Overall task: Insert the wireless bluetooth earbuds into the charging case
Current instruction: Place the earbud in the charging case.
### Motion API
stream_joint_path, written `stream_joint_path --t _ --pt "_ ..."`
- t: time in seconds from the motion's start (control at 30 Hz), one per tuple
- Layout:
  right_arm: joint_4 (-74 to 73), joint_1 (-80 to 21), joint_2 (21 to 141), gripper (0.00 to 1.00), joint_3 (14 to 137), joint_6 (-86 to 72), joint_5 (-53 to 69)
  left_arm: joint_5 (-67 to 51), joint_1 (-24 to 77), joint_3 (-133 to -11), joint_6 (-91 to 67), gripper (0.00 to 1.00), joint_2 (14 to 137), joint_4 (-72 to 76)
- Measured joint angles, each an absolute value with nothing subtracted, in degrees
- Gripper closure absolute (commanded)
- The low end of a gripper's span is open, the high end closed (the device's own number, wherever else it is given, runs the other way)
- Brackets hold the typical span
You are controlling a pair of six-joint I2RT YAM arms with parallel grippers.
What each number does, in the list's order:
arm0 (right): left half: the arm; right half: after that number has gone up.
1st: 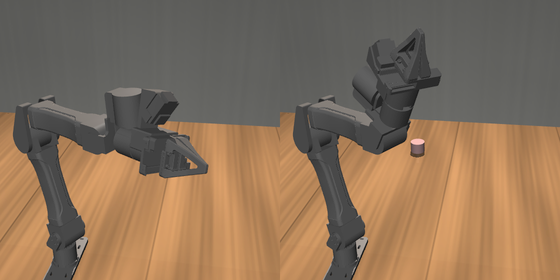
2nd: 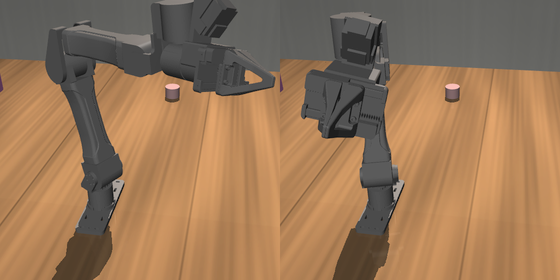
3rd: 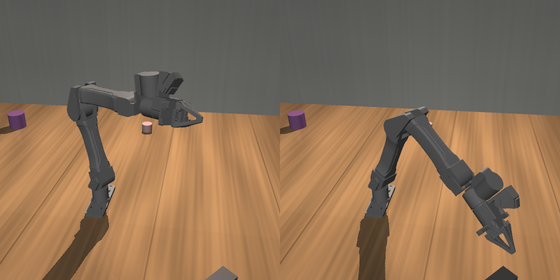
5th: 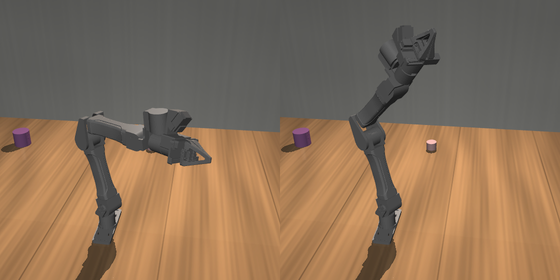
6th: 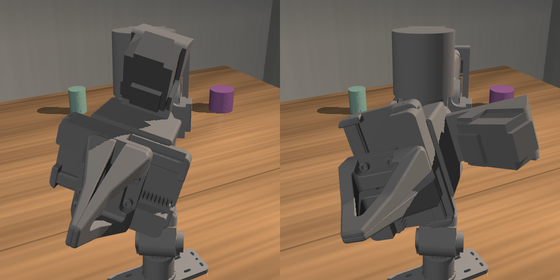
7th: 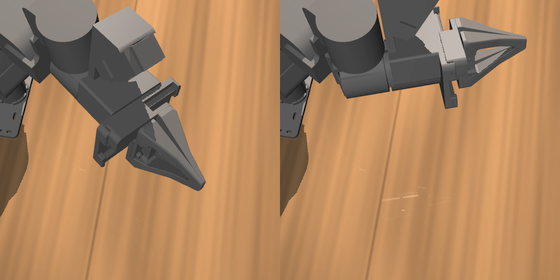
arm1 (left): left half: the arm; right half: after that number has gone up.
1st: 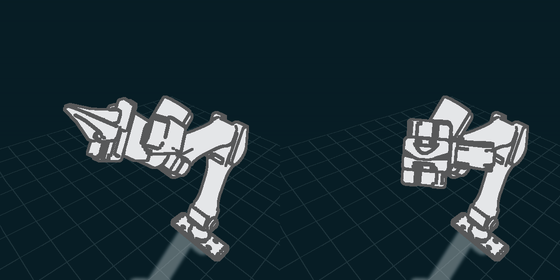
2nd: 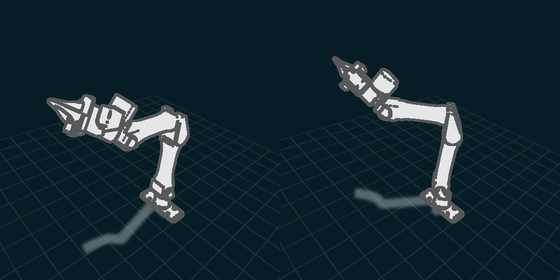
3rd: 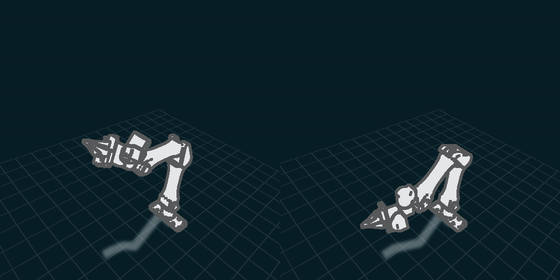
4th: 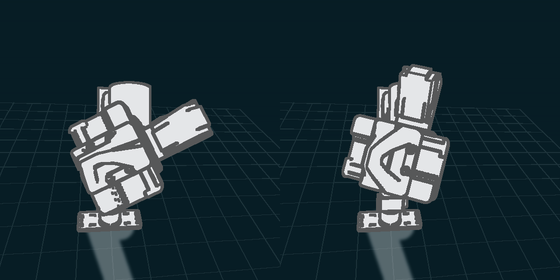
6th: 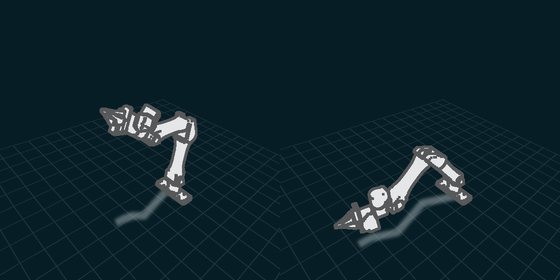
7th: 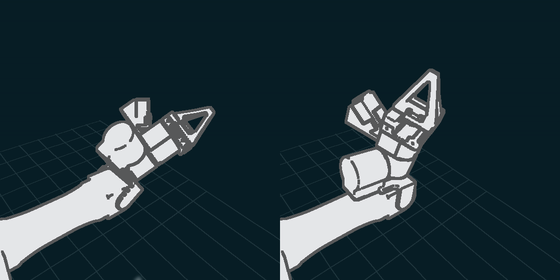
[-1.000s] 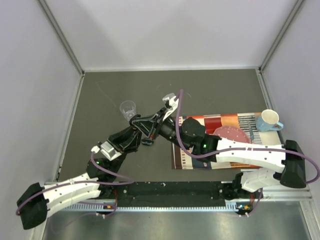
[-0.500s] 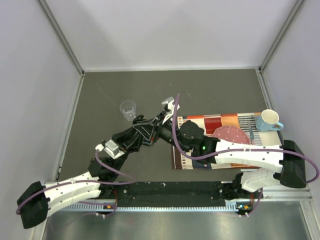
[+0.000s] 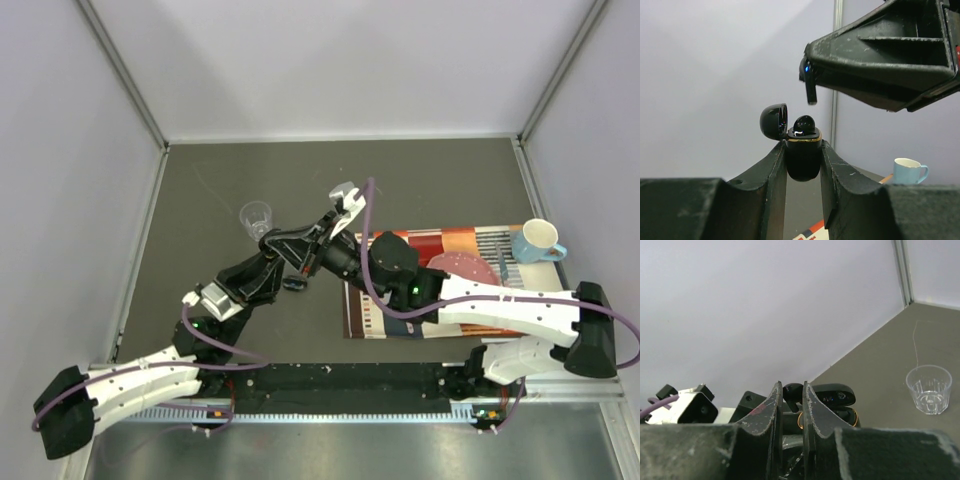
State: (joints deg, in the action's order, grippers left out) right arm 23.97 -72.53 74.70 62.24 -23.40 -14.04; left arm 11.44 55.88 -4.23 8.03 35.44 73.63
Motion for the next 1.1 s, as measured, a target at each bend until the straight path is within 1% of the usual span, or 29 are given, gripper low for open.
stream_joint_path --t 0.23,0.47,0.77,1.1 --pt "24.01 -72.20 73.14 1.00 62.37 -23.22 -13.82 11.40 55.88 -4.23 8.01 1.00 34.89 74.02" --pt "24.12 -69.76 73.58 1.00 62.35 -25.63 -12.32 11.05 55.88 -4.23 7.55 1.00 34.26 74.19" --pt "24.47 -69.67 74.06 1.00 62.30 -26.83 -9.34 10.98 55.88 -4.23 7.44 1.00 34.48 74.22" --pt "24.88 -69.69 75.37 1.00 60.62 -27.35 -9.13 11.00 55.88 -4.34 7.40 1.00 34.76 73.91"
